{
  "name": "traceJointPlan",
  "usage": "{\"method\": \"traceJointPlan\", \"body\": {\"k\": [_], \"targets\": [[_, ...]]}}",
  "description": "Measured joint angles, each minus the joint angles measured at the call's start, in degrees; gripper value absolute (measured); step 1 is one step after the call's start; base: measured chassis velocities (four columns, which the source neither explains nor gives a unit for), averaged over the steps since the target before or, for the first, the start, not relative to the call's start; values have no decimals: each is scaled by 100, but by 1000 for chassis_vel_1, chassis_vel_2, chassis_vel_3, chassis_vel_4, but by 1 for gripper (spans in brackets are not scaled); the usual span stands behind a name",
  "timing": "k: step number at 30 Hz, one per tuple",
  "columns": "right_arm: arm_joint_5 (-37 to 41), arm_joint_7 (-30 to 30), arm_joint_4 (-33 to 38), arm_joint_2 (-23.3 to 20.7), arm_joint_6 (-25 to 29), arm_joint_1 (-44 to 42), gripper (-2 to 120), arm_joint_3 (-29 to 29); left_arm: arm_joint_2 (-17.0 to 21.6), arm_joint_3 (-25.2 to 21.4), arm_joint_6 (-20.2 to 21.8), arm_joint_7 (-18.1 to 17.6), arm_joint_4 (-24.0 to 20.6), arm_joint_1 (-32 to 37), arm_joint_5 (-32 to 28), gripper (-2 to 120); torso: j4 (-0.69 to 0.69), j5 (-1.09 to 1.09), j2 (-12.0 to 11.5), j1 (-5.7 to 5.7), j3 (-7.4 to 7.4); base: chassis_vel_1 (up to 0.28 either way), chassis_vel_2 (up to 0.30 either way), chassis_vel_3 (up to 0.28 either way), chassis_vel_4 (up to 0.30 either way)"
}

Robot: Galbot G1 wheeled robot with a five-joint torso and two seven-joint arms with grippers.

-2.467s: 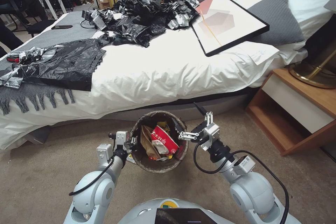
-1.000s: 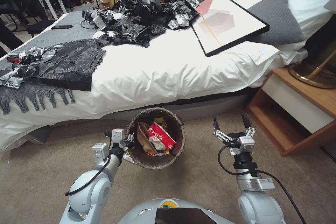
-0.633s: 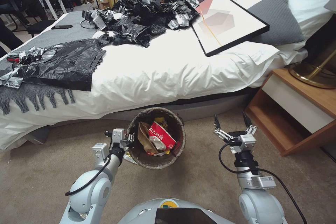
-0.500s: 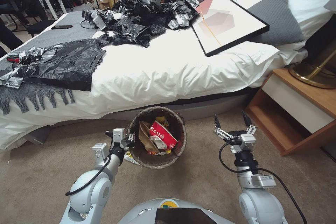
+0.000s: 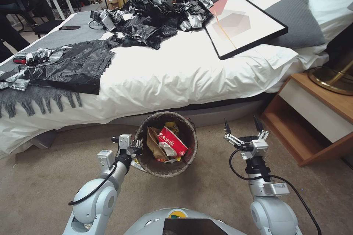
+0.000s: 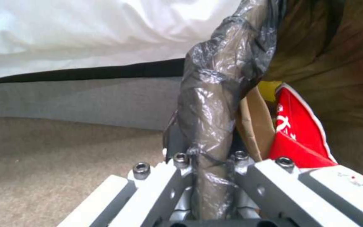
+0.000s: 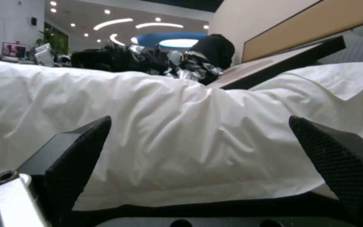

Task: Pick up the trash bin, then pick up the garbage from the floor and place it into the trash bin.

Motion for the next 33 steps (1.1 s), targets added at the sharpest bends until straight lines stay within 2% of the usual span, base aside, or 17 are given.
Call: {"method": "traceJointPlan", "body": {"k": [17,33], "targets": [[116,-52,8,-19,-3,30,100,-48,7,-3,-6,-1,-25,6,-1,0,0,0,0,0,0,78,79,69,76],[157,-201,-112,-10,103,65,100,-61,5,-10,-3,-6,-47,9,-3,0,1,0,0,0,0,118,118,126,124]]}}
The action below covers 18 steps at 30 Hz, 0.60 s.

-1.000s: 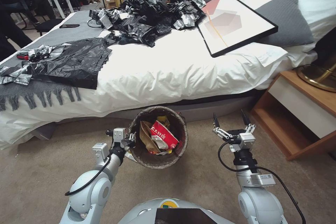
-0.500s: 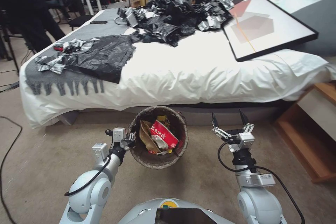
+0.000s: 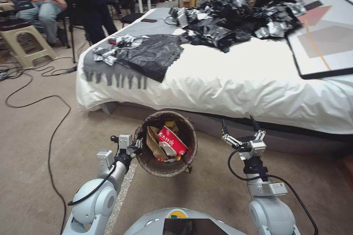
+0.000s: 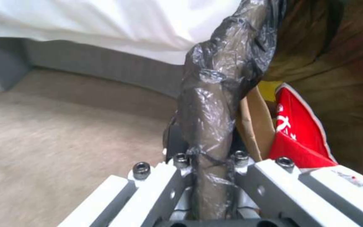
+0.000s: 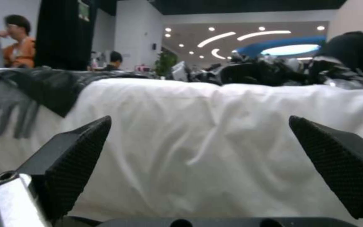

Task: Pick up the trash bin, then pick up the garbage from the floor and place it into the trash bin.

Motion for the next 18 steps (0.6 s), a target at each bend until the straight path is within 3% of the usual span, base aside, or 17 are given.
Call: {"method": "traceJointPlan", "body": {"k": [10,18], "targets": [[0,-29,0,1,-2,30,100,37,-13,16,-14,11,28,-5,19,0,1,0,0,0,0,125,122,128,117],[2,-79,7,3,-12,47,100,55,-21,35,-263,9,84,-6,85,0,-1,0,0,0,0,46,50,55,44]]}}
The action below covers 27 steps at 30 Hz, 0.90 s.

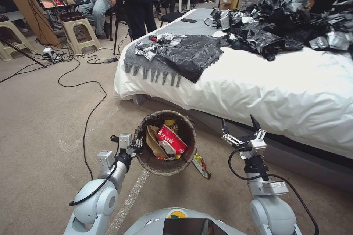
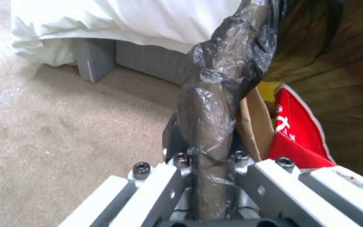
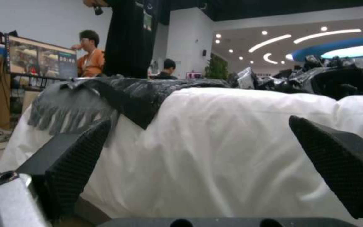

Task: Pick up the trash bin, then pick up the garbage from the floor and place it into the trash bin.

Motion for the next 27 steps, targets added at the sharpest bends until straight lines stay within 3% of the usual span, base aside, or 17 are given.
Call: {"method": "traceJointPlan", "body": {"k": [27], "targets": [[6,-34,12,-11,-78,53,100,-40,34,-34,-96,8,-30,-6,0,0,1,0,0,0,0,0,0,0,0]]}}
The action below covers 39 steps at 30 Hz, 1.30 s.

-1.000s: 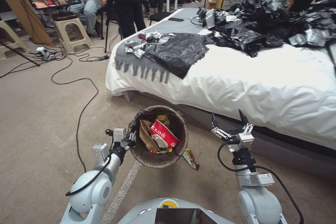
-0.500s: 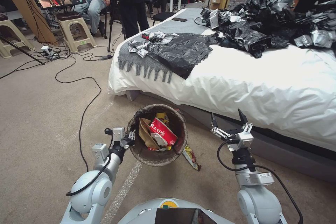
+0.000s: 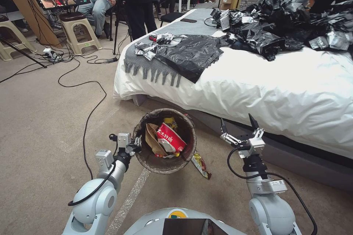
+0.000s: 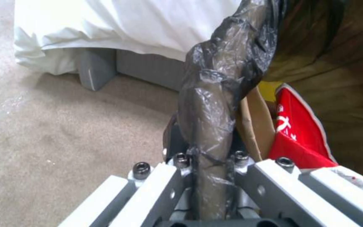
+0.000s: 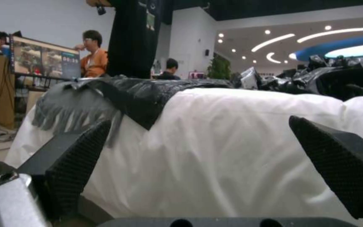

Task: Pick up the trash bin, then pick up the garbage from the floor and place it into the trash bin.

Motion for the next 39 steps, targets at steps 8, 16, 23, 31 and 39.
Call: {"method": "traceJointPlan", "body": {"k": [8,16,23,31,39], "targets": [[0,-19,6,-25,-13,4,100,-24,2,1,-2,-1,-9,-1,-4,0,0,0,0,0,0,0,0,0,0],[-2,-27,-7,-66,-60,48,100,-60,8,-16,-1,-3,-33,-10,-7,0,0,0,0,0,0,0,0,0,0],[51,55,-187,-278,-323,182,100,-287,9,-84,-1,-6,-80,-34,4,0,0,0,0,0,0,0,0,0,0],[742,348,-900,-979,-1412,605,100,-1054,-9,-262,-3,-18,-150,-58,-3,0,-1,0,0,0,0,0,0,0,0],[1168,635,-1748,-1435,-2531,1155,100,-1698,-7,-343,-4,-25,-169,-84,-21,0,0,0,0,0,0,0,0,0,0]]}}
